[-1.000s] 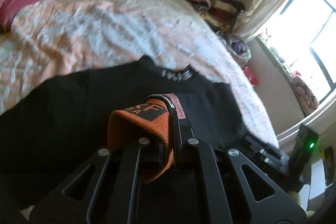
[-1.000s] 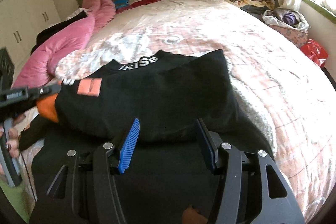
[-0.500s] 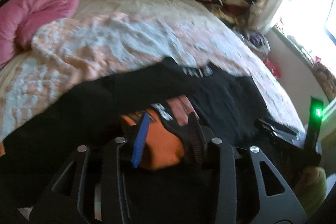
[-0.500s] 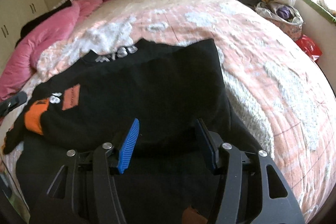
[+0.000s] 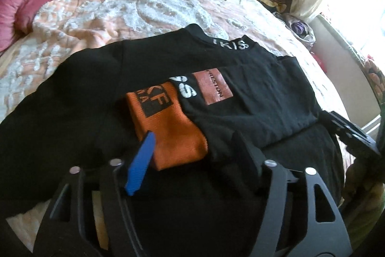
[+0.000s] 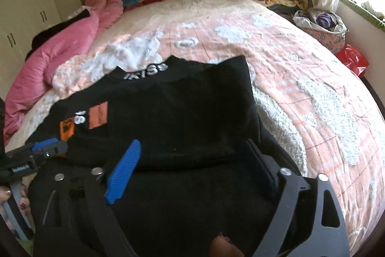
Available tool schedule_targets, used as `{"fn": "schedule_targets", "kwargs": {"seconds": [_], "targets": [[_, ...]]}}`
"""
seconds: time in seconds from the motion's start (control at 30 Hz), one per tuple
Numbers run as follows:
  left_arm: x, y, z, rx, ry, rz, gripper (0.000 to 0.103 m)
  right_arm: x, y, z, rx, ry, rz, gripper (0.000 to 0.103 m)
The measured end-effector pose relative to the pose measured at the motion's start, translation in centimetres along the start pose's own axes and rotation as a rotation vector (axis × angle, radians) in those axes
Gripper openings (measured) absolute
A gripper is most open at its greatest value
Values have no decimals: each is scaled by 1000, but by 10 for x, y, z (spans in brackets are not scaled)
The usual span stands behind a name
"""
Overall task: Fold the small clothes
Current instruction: 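Lay the cuff on the shirt body and open the left gripper, then move the left gripper to the other orange cuff and grasp it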
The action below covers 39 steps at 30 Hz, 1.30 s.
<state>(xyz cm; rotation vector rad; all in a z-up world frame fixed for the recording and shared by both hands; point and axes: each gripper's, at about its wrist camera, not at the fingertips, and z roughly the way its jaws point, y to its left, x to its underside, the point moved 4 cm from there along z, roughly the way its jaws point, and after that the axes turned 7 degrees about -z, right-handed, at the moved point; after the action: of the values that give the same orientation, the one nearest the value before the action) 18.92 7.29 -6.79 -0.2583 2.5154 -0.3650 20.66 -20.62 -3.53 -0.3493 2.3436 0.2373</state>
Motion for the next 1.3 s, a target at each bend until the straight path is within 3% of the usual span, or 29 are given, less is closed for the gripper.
{"fn": "schedule_targets", "kwargs": {"seconds": [0.27, 0.5, 1.0, 1.3], "targets": [[2, 10, -44, -58, -116, -33, 93, -6, 23, -24, -25, -54, -46, 96], [13, 36, -75, -88, -164, -111, 93, -12, 52, -37, -60, -75, -100, 96], [30, 126, -138, -235, -261, -298, 93, -30, 139, -49, -179, -104, -254, 96], [40, 167, -156, -300, -272, -393, 93, -32, 191, -45, -247, -94, -336, 96]]}}
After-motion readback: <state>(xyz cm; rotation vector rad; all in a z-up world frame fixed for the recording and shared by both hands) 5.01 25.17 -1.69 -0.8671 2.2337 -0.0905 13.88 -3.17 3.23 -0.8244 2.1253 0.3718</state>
